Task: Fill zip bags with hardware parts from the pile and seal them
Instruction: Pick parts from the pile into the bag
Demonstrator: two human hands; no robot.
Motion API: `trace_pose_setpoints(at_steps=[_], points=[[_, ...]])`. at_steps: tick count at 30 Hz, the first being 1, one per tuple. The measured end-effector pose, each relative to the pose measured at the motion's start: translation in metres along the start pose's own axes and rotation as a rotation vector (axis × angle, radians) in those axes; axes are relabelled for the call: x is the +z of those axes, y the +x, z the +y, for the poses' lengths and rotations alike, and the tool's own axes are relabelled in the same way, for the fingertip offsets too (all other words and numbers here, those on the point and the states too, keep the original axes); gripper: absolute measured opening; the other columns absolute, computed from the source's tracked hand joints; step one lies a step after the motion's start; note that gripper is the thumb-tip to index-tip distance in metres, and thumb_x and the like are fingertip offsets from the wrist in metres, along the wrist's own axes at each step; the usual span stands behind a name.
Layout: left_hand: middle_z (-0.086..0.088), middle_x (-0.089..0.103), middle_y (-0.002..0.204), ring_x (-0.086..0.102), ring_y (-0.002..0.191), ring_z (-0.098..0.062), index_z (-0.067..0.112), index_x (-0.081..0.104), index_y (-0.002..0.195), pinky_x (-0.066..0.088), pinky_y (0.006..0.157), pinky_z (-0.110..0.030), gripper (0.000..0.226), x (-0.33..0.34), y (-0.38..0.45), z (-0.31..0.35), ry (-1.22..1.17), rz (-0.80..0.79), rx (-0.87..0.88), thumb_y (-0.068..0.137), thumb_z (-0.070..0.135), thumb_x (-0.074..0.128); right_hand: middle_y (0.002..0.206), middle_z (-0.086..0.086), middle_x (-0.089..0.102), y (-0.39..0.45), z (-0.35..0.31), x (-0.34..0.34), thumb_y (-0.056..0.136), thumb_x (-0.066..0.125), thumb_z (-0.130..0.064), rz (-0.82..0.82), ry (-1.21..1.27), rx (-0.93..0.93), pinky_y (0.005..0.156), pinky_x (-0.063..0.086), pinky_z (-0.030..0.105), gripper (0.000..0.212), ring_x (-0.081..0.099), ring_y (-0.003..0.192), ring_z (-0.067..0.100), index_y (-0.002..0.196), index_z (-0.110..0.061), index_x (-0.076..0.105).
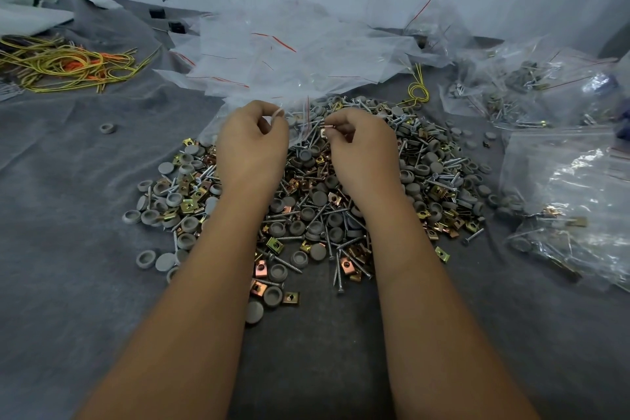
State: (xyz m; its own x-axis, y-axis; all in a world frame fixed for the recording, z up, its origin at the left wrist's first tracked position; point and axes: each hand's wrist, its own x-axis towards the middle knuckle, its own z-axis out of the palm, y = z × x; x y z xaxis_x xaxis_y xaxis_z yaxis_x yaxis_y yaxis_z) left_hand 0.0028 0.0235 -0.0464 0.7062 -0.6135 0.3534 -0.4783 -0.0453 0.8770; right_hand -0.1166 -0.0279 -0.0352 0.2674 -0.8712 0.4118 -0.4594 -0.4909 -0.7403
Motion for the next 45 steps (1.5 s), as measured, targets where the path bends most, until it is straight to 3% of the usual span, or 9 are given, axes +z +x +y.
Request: trace_pose_setpoints(at_steps=[3, 6, 11, 16, 26, 30, 35, 39, 45], points=[[0.009, 0.051, 0.061, 0.041, 0.044, -0.001, 0.033, 0.06, 0.086, 0.032, 0.048, -0.024, 0.012, 0.0, 0.0, 0.0, -0.035, 0.019, -0.015, 0.092, 0.025, 0.054, 0.11, 0.001, 0.064, 0.001, 0.001, -0.001, 0.092, 0.058, -0.01, 0.037, -0.142, -0.041, 0.09, 0.049, 0.036, 0.028, 0.056, 0.106, 0.019, 0.117, -0.019, 0.067], [0.01, 0.052, 0.062, 0.04, 0.044, -0.001, 0.03, 0.062, 0.086, 0.033, 0.048, -0.024, 0.014, -0.001, 0.001, 0.002, -0.101, 0.051, -0.067, 0.092, 0.02, 0.053, 0.108, 0.0, 0.062, 0.001, -0.002, -0.004, 0.088, 0.059, -0.012, 0.028, -0.222, -0.089, 0.092, 0.047, 0.039, 0.023, 0.053, 0.107, 0.02, 0.104, -0.022, 0.071], [0.008, 0.045, 0.057, 0.035, 0.045, -0.004, 0.019, 0.064, 0.087, 0.029, 0.048, -0.024, 0.013, -0.003, 0.004, 0.001, -0.17, 0.082, -0.096, 0.094, 0.019, 0.053, 0.094, -0.006, 0.07, -0.007, -0.013, -0.004, 0.081, 0.058, -0.014, -0.35, -0.216, -0.128, 0.085, 0.052, 0.037, 0.022, 0.062, 0.088, 0.016, 0.088, -0.026, 0.076], [0.01, 0.044, 0.054, 0.034, 0.039, -0.002, 0.019, 0.064, 0.085, 0.027, 0.042, -0.019, 0.014, -0.003, 0.004, 0.0, -0.161, 0.082, -0.099, 0.094, 0.019, 0.053, 0.089, -0.009, 0.06, -0.007, -0.013, -0.003, 0.077, 0.071, -0.042, -0.565, -0.446, -0.16, 0.095, 0.04, 0.037, 0.014, 0.049, 0.104, 0.018, 0.09, -0.037, 0.071], [0.012, 0.044, 0.05, 0.035, 0.038, -0.001, 0.018, 0.065, 0.085, 0.027, 0.041, -0.017, 0.013, -0.002, 0.006, -0.002, -0.174, 0.067, -0.106, 0.092, 0.017, 0.055, 0.092, -0.006, 0.068, -0.007, -0.014, 0.0, 0.082, 0.068, -0.029, -0.553, -0.46, -0.18, 0.098, 0.042, 0.04, 0.009, 0.057, 0.1, 0.019, 0.089, -0.03, 0.074], [0.014, 0.043, 0.042, 0.035, 0.038, -0.001, 0.023, 0.061, 0.076, 0.027, 0.047, -0.023, 0.017, -0.001, 0.007, -0.003, -0.175, 0.061, -0.127, 0.093, 0.021, 0.058, 0.084, -0.009, 0.064, -0.005, -0.009, 0.0, 0.085, 0.07, -0.016, -0.478, -0.271, -0.127, 0.082, 0.05, 0.033, 0.011, 0.061, 0.084, 0.014, 0.09, -0.025, 0.073], [0.012, 0.045, 0.047, 0.036, 0.04, -0.001, 0.022, 0.062, 0.078, 0.03, 0.05, -0.024, 0.015, -0.001, 0.007, -0.002, -0.168, 0.055, -0.126, 0.093, 0.021, 0.057, 0.069, -0.015, 0.056, -0.002, -0.005, 0.001, 0.084, 0.07, -0.012, -0.265, 0.01, -0.044, 0.057, 0.038, 0.014, 0.017, 0.051, 0.061, -0.003, 0.079, -0.027, 0.066], [0.01, 0.045, 0.052, 0.035, 0.041, -0.001, 0.019, 0.067, 0.087, 0.03, 0.049, -0.023, 0.013, -0.001, 0.006, -0.002, -0.164, 0.055, -0.124, 0.092, 0.02, 0.055, 0.073, -0.007, 0.066, -0.001, -0.006, -0.003, 0.085, 0.069, -0.004, -0.133, 0.265, 0.047, 0.064, 0.052, 0.017, 0.018, 0.067, 0.069, 0.008, 0.081, -0.022, 0.068], [0.015, 0.046, 0.043, 0.038, 0.037, 0.0, 0.02, 0.066, 0.087, 0.027, 0.038, -0.013, 0.013, -0.001, 0.005, -0.002, -0.163, 0.038, -0.104, 0.093, 0.018, 0.054, 0.083, 0.001, 0.072, 0.0, -0.005, -0.008, 0.083, 0.07, 0.001, -0.06, 0.494, 0.116, 0.073, 0.055, 0.02, 0.021, 0.071, 0.078, 0.01, 0.084, -0.019, 0.068]])
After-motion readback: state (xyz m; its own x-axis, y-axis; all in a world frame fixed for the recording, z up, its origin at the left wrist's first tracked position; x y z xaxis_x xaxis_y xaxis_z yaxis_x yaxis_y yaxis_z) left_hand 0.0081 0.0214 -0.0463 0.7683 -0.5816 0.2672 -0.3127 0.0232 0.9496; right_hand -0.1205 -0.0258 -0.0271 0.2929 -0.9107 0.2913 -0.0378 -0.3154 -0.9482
